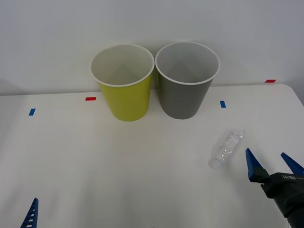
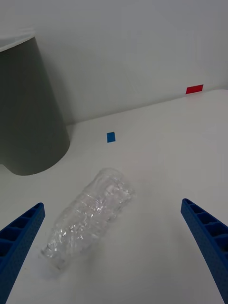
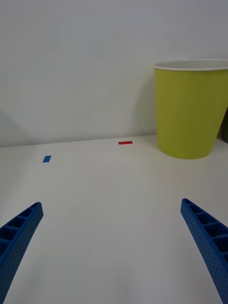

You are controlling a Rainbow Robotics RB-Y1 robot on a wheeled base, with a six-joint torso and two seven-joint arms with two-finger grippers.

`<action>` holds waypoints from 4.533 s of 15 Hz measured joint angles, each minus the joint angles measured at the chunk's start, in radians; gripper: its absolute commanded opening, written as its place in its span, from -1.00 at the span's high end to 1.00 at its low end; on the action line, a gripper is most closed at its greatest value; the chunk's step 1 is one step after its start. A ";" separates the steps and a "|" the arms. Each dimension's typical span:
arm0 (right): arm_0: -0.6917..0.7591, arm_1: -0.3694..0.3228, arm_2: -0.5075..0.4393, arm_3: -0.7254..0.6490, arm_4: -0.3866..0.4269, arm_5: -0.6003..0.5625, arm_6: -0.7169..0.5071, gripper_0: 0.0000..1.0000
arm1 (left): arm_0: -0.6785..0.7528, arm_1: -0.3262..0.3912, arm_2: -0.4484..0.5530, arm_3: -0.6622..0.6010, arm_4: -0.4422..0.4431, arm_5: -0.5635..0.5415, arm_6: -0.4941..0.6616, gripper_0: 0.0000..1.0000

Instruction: Put cans in the gray bin and PET bottles in the light green bin.

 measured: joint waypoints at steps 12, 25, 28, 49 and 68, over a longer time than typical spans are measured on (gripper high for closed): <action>-0.210 -0.045 -0.089 -0.011 0.096 0.403 -0.483 -1.00 | 0.000 0.000 0.000 0.000 0.000 0.000 0.000 -1.00; -0.425 -0.162 0.004 -0.053 0.195 0.923 -0.885 -1.00 | 0.000 0.000 0.000 0.000 0.000 0.000 0.000 -1.00; -0.481 -0.172 0.001 -0.082 0.154 1.047 -0.948 -1.00 | 0.000 0.000 0.000 0.000 0.000 0.000 0.000 -1.00; -0.928 -0.522 0.232 0.345 -0.412 1.062 -1.169 -1.00 | 0.000 0.000 0.000 0.000 0.000 0.000 0.000 -1.00; -1.264 -0.537 0.588 0.682 -0.531 1.031 -1.138 -1.00 | 0.000 0.000 0.000 0.000 0.000 0.000 0.000 -1.00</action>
